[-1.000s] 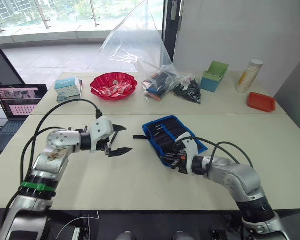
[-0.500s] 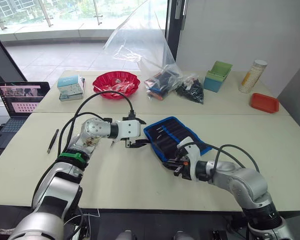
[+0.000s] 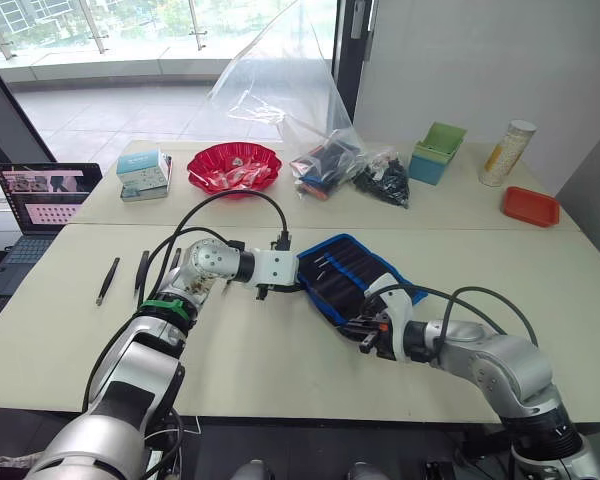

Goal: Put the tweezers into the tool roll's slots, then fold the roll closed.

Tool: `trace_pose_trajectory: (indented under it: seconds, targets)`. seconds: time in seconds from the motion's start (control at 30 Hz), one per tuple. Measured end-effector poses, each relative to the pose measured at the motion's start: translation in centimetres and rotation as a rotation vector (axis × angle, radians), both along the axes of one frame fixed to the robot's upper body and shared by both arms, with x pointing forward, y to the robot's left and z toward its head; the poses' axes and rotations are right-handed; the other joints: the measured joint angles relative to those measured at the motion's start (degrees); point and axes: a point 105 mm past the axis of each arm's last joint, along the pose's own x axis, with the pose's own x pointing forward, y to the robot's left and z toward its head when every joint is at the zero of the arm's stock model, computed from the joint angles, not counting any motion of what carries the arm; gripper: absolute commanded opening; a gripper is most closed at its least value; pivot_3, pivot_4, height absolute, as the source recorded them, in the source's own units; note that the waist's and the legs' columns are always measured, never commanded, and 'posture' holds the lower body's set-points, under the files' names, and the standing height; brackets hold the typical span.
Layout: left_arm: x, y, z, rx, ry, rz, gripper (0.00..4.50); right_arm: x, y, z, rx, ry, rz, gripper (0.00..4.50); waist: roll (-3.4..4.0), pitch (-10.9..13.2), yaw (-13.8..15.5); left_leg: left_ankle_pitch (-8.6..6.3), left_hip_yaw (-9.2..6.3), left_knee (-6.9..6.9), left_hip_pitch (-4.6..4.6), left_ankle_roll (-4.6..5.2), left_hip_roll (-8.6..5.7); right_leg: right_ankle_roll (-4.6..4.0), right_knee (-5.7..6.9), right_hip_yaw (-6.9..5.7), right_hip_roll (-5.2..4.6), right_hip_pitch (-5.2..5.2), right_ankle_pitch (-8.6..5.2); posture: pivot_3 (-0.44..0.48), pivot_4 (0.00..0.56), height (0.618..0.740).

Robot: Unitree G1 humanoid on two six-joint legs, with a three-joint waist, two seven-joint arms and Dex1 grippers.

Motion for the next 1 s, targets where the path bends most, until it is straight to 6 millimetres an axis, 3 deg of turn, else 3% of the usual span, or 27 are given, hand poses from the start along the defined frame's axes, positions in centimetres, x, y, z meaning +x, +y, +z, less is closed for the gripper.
trace_pose_trajectory:
  seconds: [0.07, 0.17, 0.27, 0.43, 0.73, 0.9, 1.0]
  targets:
    - [-0.2, -0.1, 0.0, 0.008, 0.011, -0.019, 0.02, 0.1, -0.2, -0.1, 0.000, 0.009, 0.000, 0.00, 0.00, 0.00, -0.09, 0.00, 0.00, -0.01, 0.01, 0.00, 0.00, 0.01, 0.00, 0.01, 0.00, 0.00, 0.00, 0.000, 0.150, 0.740]
    - [-0.5, 0.3, -0.4, 0.044, 0.035, -0.036, 0.02, 0.1, -0.3, -0.1, 0.004, 0.014, 0.002, 0.00, 0.00, 0.00, -0.15, 0.00, 0.00, -0.01, 0.01, 0.00, 0.00, 0.01, 0.01, 0.01, 0.00, 0.00, -0.01, 0.000, 0.150, 0.740]
    - [-0.5, 2.0, -1.0, 0.095, 0.069, -0.018, 0.02, 0.1, -0.4, 0.2, 0.004, -0.001, 0.020, 0.00, 0.00, 0.00, -0.34, 0.00, -0.01, -0.02, 0.03, 0.01, 0.01, 0.01, 0.03, 0.01, 0.01, 0.00, -0.01, 0.000, 0.150, 0.740]
    - [-1.4, 2.6, -2.1, 0.101, 0.127, -0.042, 0.02, -0.3, -0.6, 1.0, 0.005, -0.040, 0.097, 0.00, 0.00, 0.00, -0.10, 0.00, -0.04, 0.04, 0.00, 0.01, -0.03, 0.02, 0.03, 0.00, -0.02, 0.02, -0.01, 0.000, 0.150, 0.740]
    - [-2.4, 2.7, -3.7, 0.092, 0.153, -0.042, 0.02, -2.1, 0.7, -1.8, 0.007, 0.058, 0.157, 0.00, 0.00, 0.00, -0.11, 0.00, -0.05, 0.07, 0.02, 0.00, -0.03, 0.02, 0.08, 0.01, -0.02, 0.03, -0.01, 0.000, 0.150, 0.740]
    - [-2.5, 2.7, -3.8, 0.122, 0.107, -0.058, 0.00, -2.8, 0.7, -1.8, 0.049, 0.098, 0.182, 1.56, 0.00, 0.00, -0.07, 0.00, -0.06, 0.08, 0.05, 0.00, -0.03, 0.03, 0.08, 0.00, -0.02, 0.07, -0.01, 0.000, 0.150, 0.740]
    - [-2.5, 2.8, -3.8, 0.121, 0.093, -0.056, 0.00, -3.3, 0.4, 1.0, 0.196, 0.090, 0.215, 2.53, -0.01, 0.00, -0.07, 0.00, -0.06, 0.10, 0.07, 0.01, -0.02, 0.03, 0.08, 0.01, -0.02, 0.11, -0.01, 0.000, 0.150, 0.740]
